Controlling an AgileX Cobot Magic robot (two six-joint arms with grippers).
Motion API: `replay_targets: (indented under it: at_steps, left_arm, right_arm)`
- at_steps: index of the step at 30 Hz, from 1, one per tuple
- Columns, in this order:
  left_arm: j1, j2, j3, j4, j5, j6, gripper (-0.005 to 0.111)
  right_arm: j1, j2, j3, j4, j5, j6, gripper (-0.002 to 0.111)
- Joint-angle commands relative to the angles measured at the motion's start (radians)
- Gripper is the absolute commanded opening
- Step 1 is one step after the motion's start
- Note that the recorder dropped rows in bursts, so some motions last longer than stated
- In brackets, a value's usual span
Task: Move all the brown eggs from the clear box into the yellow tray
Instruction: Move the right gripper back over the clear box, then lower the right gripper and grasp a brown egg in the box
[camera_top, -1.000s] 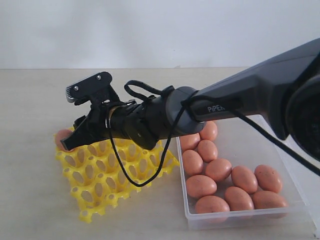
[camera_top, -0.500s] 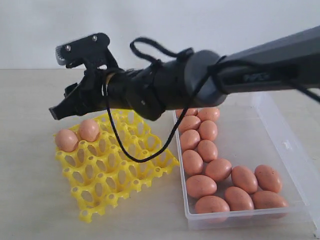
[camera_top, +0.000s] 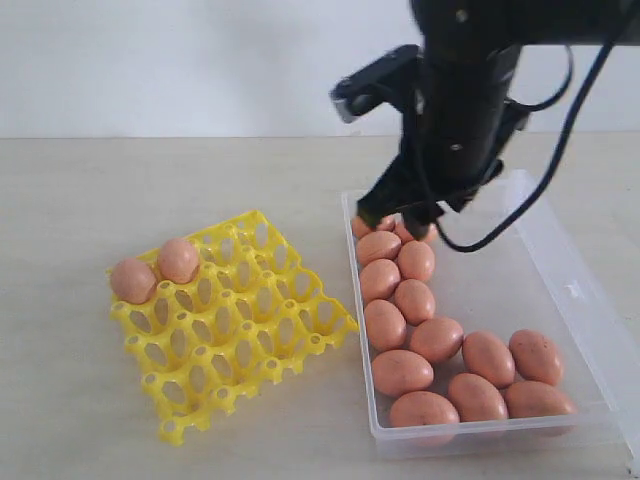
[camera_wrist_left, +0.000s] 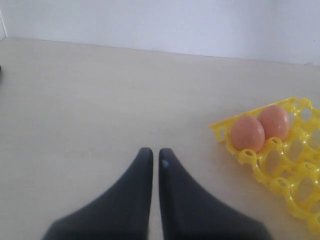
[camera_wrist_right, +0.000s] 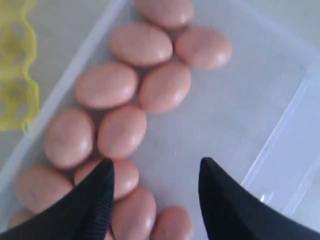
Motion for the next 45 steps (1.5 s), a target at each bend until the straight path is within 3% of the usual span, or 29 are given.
replay_targets:
  at_steps: [1,4,7,18,23,45]
  left_arm:
    - [0.003,-0.003,0.003,-0.002,-0.004,0.005,0.004]
    - [0.003,-0.003,0.003,-0.002,-0.004,0.005,0.004]
    - [0.003,-0.003,0.003,-0.002,-0.004,0.005,0.004]
    - [0.003,-0.003,0.003,-0.002,-0.004,0.005,0.004]
    - [0.003,-0.003,0.003,-0.002,-0.004,0.005,0.004]
    - [0.003,-0.003,0.003,-0.002,-0.004,0.005,0.004]
  right_arm:
    - [-0.205,0.003,0.002,0.387,0.165,-0.295,0.045]
    - [-0.298,0.003,0.002,0.547,0.165,-0.359,0.045]
    - [-0.324,0.003,0.002,0.531,0.165,-0.358,0.045]
    - [-0.286,0.041,0.059,0.444,0.165,-0.394,0.045]
    - [-0.285,0.081,0.105,0.506,0.165,-0.406,0.045]
    - [-0.285,0.179,0.115,0.452,0.145,-0.401,0.045]
